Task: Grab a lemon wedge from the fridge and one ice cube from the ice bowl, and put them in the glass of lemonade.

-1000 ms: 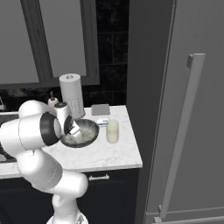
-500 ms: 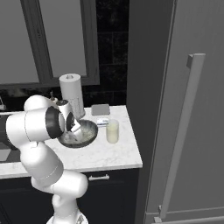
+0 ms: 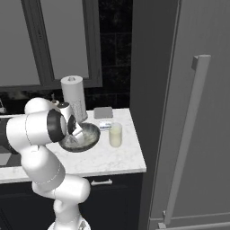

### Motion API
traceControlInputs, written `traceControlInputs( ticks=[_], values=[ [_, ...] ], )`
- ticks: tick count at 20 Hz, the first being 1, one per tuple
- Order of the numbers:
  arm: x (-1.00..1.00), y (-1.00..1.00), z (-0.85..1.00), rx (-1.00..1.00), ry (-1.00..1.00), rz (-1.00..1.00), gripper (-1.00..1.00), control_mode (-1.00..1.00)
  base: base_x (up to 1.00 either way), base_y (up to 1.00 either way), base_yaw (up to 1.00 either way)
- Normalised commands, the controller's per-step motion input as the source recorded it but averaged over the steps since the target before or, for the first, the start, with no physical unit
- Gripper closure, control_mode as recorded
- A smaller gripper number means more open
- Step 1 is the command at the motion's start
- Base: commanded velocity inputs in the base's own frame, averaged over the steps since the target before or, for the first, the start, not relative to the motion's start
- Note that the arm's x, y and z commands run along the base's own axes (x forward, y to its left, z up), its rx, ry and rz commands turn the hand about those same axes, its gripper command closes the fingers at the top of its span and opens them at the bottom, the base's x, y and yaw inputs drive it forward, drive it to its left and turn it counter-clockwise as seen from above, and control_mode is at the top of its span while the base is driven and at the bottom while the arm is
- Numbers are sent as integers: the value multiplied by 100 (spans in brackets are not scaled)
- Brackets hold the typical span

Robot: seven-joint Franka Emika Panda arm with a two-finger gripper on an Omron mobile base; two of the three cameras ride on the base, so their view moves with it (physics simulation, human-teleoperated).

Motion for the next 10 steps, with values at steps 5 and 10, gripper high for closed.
traceControlInputs(
  ticks=[5, 10],
  values=[
    [-3, -2, 1, 0, 0, 0, 100, -100, 0, 0, 0],
    [-4, -28, 47, 0, -6, -1, 100, -100, 0, 0, 0]
  ],
)
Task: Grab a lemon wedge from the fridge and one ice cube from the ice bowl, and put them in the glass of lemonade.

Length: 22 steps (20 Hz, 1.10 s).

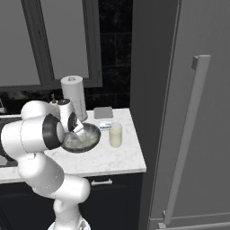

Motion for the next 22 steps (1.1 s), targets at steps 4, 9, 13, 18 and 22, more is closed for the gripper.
traceControlInputs(
  ticks=[4, 9, 13, 18, 22],
  values=[
    [-3, -33, 61, 0, -4, -8, 100, -100, 0, 0, 0],
    [-2, -25, 62, -4, 0, -4, 100, -100, 0, 0, 0],
    [-7, -29, 62, -11, 0, 0, 100, -100, 0, 0, 0],
    [-13, -41, 56, -15, 1, 0, 100, -100, 0, 0, 0],
    [-27, -53, 39, -18, 4, 0, 100, -100, 0, 0, 0]
  ],
)
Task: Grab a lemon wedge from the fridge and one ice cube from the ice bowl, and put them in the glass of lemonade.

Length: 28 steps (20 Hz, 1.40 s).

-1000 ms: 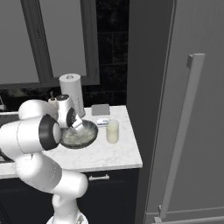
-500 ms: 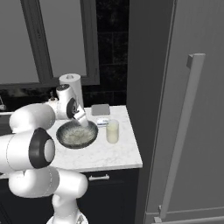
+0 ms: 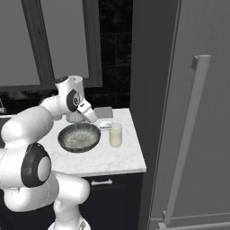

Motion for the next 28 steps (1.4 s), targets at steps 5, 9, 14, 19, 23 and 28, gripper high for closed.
traceControlInputs(
  ticks=[5, 9, 14, 19, 23, 28],
  values=[
    [-17, -74, 17, -14, 7, 0, 100, -100, 0, 0, 0],
    [4, -78, 4, -12, 9, 0, 100, -100, 0, 0, 0],
    [36, -47, 0, -10, 16, 0, 100, -100, 0, 0, 0],
    [54, -12, 0, -11, 17, 0, 100, -100, 0, 0, 0],
    [50, -10, -16, -11, 10, 0, 100, -100, 0, 0, 0],
    [24, -15, -52, -11, 1, 0, 100, -100, 0, 0, 0]
  ],
)
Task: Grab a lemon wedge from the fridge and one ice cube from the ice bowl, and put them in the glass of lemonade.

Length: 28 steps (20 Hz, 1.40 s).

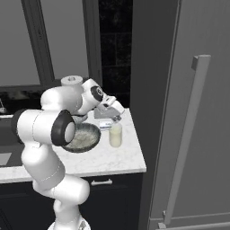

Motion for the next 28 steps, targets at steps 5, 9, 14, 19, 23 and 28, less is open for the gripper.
traceControlInputs(
  ticks=[5, 9, 14, 19, 23, 28],
  values=[
    [4, -11, -47, -9, 0, 0, 100, -100, 0, 0, 0],
    [8, -9, -17, -6, 0, 0, 100, -100, 0, 0, 0],
    [2, -1, -1, -5, 0, 0, 100, -100, 0, 0, 0],
    [-3, 0, 0, -7, 0, 0, -100, -100, 0, 0, 0],
    [-9, 0, 3, -5, 0, 0, -100, -100, 0, 0, 0],
    [-2, 0, 5, -3, 0, 0, -100, -100, 0, 0, 0]
  ],
)
